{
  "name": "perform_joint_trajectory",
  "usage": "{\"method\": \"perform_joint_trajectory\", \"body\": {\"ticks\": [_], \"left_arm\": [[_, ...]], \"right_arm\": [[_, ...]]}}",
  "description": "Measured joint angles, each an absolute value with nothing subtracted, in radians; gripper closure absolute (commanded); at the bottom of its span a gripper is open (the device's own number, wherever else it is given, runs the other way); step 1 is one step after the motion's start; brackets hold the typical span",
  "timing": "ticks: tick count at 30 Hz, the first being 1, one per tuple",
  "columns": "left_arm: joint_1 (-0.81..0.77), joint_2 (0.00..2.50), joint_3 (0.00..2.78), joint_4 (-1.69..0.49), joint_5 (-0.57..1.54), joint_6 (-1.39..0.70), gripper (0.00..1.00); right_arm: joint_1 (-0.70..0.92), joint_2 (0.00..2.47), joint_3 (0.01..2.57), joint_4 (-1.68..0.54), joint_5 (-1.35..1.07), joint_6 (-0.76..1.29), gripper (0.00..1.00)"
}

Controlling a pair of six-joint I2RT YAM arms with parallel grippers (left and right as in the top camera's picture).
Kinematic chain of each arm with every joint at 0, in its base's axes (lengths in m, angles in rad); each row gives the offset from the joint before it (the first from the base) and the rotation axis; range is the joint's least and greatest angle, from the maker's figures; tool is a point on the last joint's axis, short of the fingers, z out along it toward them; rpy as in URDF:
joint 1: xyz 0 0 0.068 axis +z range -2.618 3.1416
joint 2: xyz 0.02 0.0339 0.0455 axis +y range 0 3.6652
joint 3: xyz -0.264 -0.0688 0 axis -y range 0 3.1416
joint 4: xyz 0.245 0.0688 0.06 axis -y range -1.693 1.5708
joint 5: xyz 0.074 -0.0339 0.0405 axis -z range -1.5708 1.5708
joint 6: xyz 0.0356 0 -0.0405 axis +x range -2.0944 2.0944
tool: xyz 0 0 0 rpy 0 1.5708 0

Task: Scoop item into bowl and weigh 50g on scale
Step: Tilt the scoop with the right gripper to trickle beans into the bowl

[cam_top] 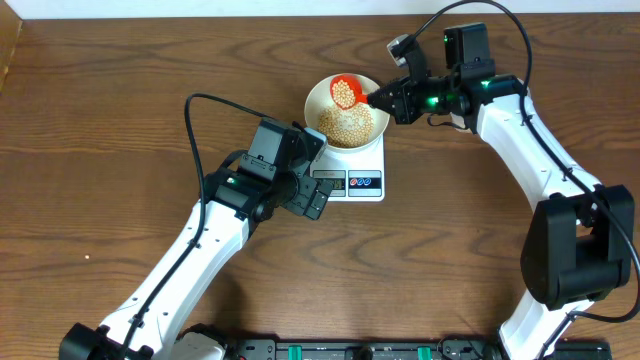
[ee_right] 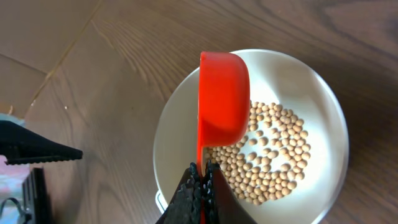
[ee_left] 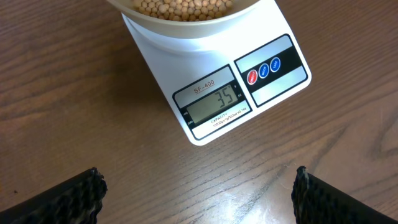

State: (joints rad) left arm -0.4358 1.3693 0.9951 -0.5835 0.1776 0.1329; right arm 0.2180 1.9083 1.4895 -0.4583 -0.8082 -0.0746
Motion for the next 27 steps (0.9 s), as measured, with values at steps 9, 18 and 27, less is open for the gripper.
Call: {"method": "perform_joint_trajectory", "body": {"ticks": [9,18,27], "left_arm": [[-0.436,1.369,0.995,-0.583,0.178,0.133,0.02],[-0.436,1.369,0.995,-0.583,0.178,0.133,0.02],[-0.436,1.369,0.995,-0.583,0.178,0.133,0.02]], "right_arm": [[0.218,1.908,1.489,-0.459,-0.75,-0.137,0.99],[0.218,1.908,1.489,-0.463,-0.726,-0.216,0.99],[0.222,1.908,1.489,-0.471,-0.67,-0.281,0.99]]}}
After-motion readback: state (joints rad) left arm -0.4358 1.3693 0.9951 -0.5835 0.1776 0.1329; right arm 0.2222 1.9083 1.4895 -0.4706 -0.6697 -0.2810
